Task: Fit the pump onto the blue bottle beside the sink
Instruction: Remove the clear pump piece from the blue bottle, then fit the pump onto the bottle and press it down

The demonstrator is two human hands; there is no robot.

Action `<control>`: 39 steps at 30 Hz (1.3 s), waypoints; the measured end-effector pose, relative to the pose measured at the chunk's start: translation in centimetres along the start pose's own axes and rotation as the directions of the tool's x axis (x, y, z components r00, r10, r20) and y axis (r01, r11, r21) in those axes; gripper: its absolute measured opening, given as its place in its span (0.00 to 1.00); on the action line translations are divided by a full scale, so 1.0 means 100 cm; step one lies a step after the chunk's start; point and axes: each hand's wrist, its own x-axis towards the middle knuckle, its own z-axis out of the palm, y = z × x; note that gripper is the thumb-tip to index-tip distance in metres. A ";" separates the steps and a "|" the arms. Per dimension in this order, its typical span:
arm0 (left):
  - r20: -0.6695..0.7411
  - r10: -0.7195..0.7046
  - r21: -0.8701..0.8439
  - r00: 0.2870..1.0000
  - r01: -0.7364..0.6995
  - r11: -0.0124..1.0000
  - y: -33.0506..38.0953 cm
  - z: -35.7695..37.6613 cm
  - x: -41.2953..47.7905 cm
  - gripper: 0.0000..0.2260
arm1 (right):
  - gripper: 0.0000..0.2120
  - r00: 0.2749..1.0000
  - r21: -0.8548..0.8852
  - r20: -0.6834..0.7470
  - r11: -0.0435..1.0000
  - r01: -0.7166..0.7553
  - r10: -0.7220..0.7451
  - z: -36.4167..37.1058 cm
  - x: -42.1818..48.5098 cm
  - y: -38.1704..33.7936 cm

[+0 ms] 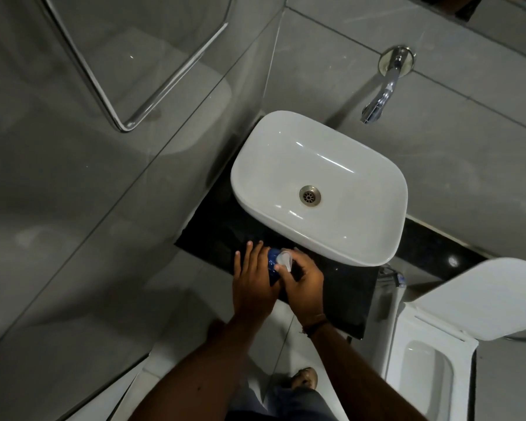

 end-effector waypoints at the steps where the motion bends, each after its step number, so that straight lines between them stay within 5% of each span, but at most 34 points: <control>1: 0.001 0.007 0.008 1.000 -0.007 1.000 0.000 0.000 0.000 0.28 | 0.18 1.000 -0.040 -0.009 0.999 0.009 -0.010 0.001 0.000 0.002; 12: 0.000 0.004 -0.062 1.000 -0.004 0.998 0.002 -0.005 0.000 0.35 | 0.16 0.998 -0.183 0.047 0.982 0.039 -0.031 -0.007 0.007 -0.004; 24: 0.050 -0.005 -0.028 0.999 0.007 1.000 0.004 -0.010 0.001 0.27 | 0.15 0.997 -0.280 -0.061 0.958 -0.057 0.042 -0.013 0.002 -0.014; 26: 0.042 -0.003 -0.026 0.999 0.004 1.000 0.005 -0.010 0.001 0.26 | 0.18 0.995 -0.289 -0.095 0.956 -0.049 0.022 -0.019 -0.002 -0.012; 30: 0.024 0.011 -0.006 1.000 -0.011 1.000 0.005 -0.010 -0.001 0.25 | 0.34 0.996 -0.262 0.085 0.965 0.024 -0.002 -0.017 -0.010 -0.017; 33: 0.012 0.009 -0.027 1.000 -0.008 1.000 0.006 -0.009 -0.001 0.24 | 0.18 0.998 -0.252 -0.064 0.968 0.009 -0.026 -0.016 -0.007 -0.017; 35: 0.016 -0.016 -0.057 1.000 0.017 0.998 0.006 -0.009 0.001 0.24 | 0.18 0.989 -0.242 -0.143 0.970 -0.009 -0.027 -0.018 -0.005 -0.015; 39: 0.018 0.011 -0.038 1.000 -0.010 0.999 0.004 -0.007 -0.001 0.25 | 0.32 0.998 -0.271 0.065 0.962 0.034 -0.017 -0.018 -0.008 -0.015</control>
